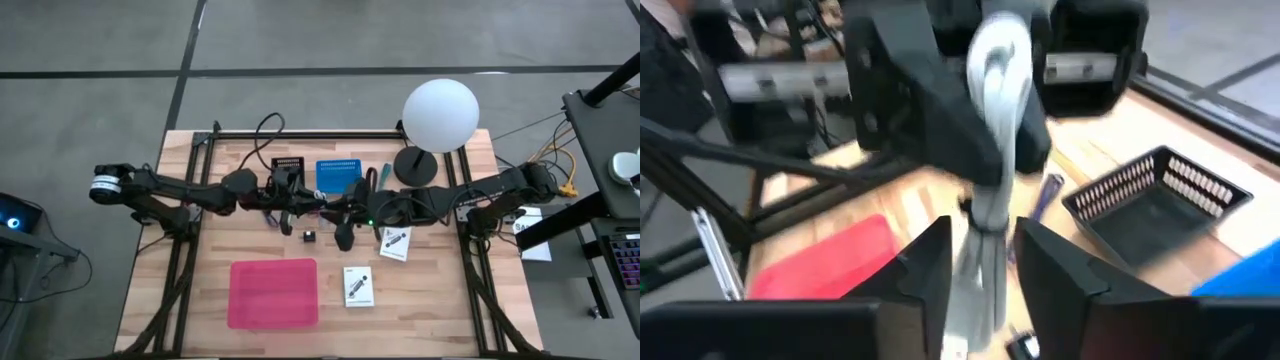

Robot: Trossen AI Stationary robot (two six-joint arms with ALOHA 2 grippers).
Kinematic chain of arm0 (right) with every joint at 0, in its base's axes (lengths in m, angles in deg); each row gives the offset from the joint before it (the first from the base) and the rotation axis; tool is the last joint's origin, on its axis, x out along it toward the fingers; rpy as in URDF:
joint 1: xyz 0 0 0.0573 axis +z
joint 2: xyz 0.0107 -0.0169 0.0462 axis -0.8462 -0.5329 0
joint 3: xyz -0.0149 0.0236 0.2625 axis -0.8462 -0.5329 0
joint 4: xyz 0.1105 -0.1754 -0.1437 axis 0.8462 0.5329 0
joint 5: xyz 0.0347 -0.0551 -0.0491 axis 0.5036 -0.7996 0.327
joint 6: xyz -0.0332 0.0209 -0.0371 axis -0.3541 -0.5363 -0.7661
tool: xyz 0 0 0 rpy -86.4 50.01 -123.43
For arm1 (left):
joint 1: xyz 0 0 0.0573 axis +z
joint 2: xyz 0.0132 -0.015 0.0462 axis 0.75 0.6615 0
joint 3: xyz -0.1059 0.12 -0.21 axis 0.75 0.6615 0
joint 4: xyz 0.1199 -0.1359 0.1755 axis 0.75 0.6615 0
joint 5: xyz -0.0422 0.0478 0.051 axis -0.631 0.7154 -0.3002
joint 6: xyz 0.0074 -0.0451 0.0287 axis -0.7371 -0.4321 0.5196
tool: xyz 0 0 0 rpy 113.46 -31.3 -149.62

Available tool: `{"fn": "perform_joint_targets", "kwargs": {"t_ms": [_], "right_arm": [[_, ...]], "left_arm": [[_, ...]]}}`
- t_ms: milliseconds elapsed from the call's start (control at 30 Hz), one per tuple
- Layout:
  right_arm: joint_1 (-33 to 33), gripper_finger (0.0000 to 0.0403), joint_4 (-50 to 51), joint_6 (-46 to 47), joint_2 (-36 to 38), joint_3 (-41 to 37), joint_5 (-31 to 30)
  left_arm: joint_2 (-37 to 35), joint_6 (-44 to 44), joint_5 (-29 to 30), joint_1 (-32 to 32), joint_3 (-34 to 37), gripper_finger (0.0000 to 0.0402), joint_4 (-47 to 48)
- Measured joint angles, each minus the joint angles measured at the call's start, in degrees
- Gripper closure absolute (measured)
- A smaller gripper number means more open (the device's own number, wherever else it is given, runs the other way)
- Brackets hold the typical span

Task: Pick and place items into bin
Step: Put the white charger cable into the pink bin

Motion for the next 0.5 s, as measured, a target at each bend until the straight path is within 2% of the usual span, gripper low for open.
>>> {"fn": "perform_joint_targets", "kwargs": {"t_ms": [233, 500], "right_arm": [[0.05, 0.0254, 4.65, 3.42, 0.0, 0.0, 0.27], [0.04, 0.0241, 11.59, 7.42, 0.0, 0.0, 0.27]], "left_arm": [[0.02, -0.03, -0.28, 0.99, 0.0, 0.0387, 2.08], [0.01, -0.46, -0.18, 3.06, 0.11, 0.0387, 4.27]]}}
